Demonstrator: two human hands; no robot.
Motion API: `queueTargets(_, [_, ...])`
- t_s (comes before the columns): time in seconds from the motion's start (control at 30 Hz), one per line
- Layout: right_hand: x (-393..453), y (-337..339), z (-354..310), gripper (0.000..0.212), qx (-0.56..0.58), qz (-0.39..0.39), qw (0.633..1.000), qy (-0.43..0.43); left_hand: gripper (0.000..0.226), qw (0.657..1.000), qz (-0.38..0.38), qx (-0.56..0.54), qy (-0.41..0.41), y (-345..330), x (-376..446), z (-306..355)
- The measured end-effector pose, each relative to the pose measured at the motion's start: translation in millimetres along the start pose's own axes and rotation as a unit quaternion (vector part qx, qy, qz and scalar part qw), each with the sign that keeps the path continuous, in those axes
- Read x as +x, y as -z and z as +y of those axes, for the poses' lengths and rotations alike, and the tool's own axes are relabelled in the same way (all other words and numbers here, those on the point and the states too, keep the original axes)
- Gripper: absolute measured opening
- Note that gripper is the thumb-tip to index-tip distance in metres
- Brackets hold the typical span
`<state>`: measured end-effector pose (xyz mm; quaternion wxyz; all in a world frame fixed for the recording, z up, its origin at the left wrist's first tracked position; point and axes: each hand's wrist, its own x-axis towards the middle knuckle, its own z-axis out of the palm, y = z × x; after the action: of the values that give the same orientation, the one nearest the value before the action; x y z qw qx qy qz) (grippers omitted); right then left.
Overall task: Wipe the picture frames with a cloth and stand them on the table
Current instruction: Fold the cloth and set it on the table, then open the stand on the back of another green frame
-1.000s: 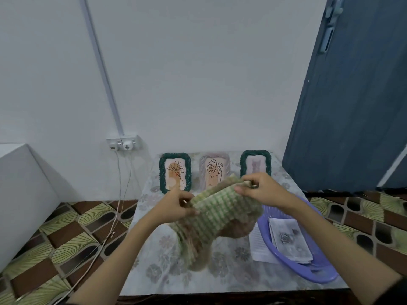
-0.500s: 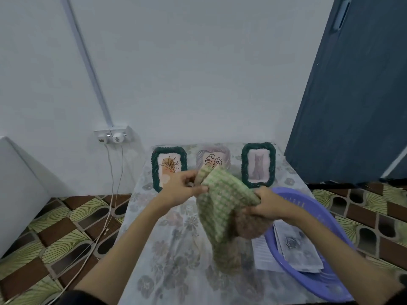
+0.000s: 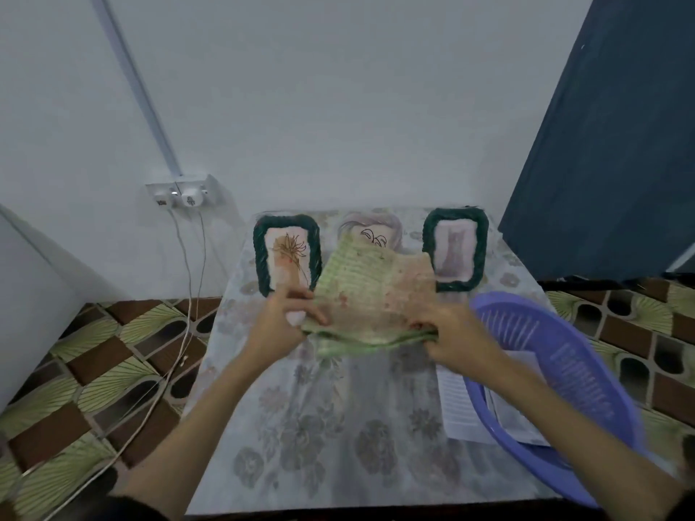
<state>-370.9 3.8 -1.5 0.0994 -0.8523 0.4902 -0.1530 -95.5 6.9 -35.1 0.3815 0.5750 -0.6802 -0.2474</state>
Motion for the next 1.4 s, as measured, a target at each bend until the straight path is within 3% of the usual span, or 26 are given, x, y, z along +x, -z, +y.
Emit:
queueTargets(0.07, [-23,-43,7,0.038,-0.068,-0.087,0.994,0.013,0.058,0.996,-0.031,0.077,0.024,-23,-27,-29])
queueTargets(0.17, [-54,-92,12,0.036,-0.144,-0.162,0.976,0.012,0.038,0.976,-0.097,0.183,0.062,-54,-70,-52])
queueTargets(0.3, [-82,-117,17,0.029,-0.158,-0.207,0.965,0.008,0.035,0.978,-0.098,0.169,0.075,-75,-110,-69])
queueTargets(0.4, [-90,-118,22,0.042,-0.146,-0.199,0.969,-0.007,0.035,0.981,-0.089,0.161,0.067,-78,-121,-69])
queueTargets(0.5, [-95,-111,15,0.044,-0.158,-0.176,0.971,-0.021,0.037,0.975,-0.117,0.178,0.061,-75,-126,-65])
queueTargets(0.63, [-85,-94,-1,0.039,-0.154,-0.241,0.957,-0.034,0.042,0.97,-0.169,0.141,0.108,-60,-118,-62])
queueTargets(0.7, [-67,-85,-8,0.041,-0.13,-0.245,0.96,-0.047,0.042,0.974,-0.149,0.111,0.129,-49,-105,-61])
queueTargets(0.83, [-18,-77,-11,0.034,-0.006,-0.144,0.986,-0.08,0.041,0.982,-0.064,0.087,0.155,-21,-68,-61])
queueTargets(1.0, [76,-85,-19,0.035,0.134,-0.11,0.977,-0.122,0.031,0.979,0.035,0.056,0.191,8,-3,-73])
queueTargets(1.23, [184,-107,-39,0.07,0.307,-0.118,0.923,-0.198,0.061,0.952,0.113,-0.037,0.281,24,80,-101])
queueTargets(1.4, [215,-134,-38,0.079,0.385,-0.121,0.881,-0.249,0.071,0.939,0.104,-0.113,0.307,19,115,-119])
